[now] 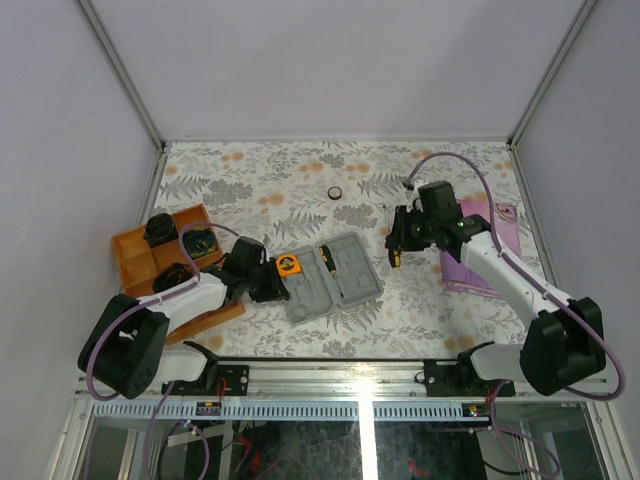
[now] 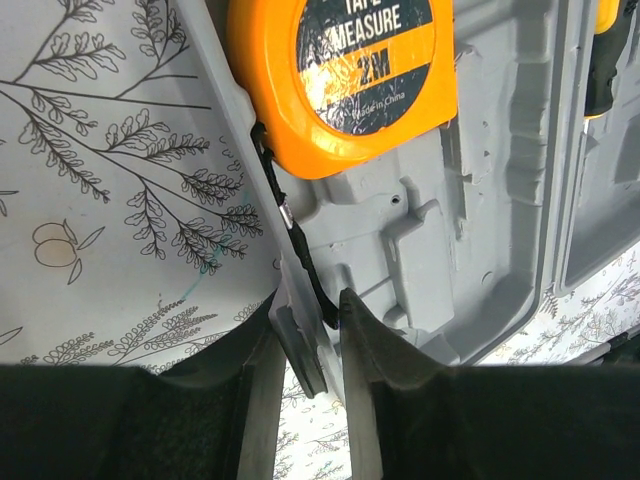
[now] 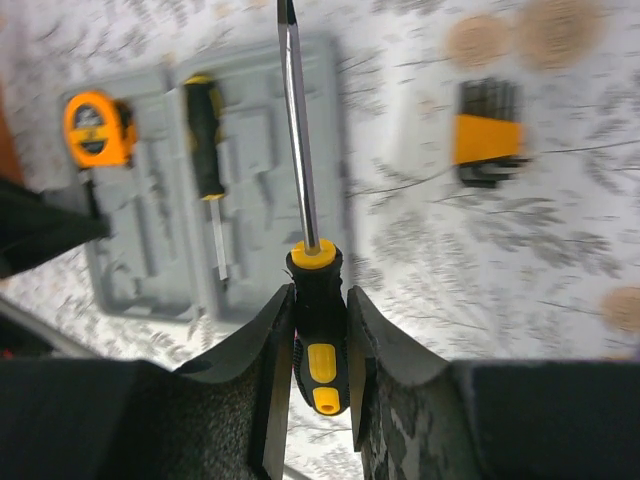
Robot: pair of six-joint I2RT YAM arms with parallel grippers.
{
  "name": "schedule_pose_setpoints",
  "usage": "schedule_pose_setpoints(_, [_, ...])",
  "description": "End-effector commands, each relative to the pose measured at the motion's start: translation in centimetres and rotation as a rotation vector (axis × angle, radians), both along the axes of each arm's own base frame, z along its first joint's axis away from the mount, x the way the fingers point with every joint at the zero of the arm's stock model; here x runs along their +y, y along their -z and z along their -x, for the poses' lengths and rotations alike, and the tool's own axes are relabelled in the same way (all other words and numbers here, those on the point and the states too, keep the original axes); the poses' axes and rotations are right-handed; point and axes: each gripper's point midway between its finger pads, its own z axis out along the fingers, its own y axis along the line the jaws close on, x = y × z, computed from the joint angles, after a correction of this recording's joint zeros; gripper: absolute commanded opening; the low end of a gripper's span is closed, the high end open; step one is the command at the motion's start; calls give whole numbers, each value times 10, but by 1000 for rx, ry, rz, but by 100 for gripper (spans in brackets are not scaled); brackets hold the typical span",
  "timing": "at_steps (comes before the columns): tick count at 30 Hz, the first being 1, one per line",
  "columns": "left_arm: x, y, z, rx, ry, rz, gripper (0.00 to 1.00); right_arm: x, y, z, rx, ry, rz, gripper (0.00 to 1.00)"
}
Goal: Sort the tools into containers
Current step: Pick up the screwdriver from the center of the board, then place the screwdriver in the storage box.
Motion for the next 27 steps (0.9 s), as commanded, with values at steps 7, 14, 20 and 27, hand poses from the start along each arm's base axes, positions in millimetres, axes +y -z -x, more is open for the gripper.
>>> schedule_pose_setpoints(7, [7,-6,-10,-62,-29,-45,25,81,3,37,-36,-160,-203,0])
schedule_pose_setpoints(14, [7,6,-8,-42,9,-73,16,103,23,42,14,-213,-197,0])
schedule_pose_setpoints(20, [0,8,-11,-48,36,-70,15,115,47,47,85,-219,-138,0])
schedule_pose_setpoints(27, [2,7,-12,-46,17,-74,16,109,59,42,114,-108,-75,1])
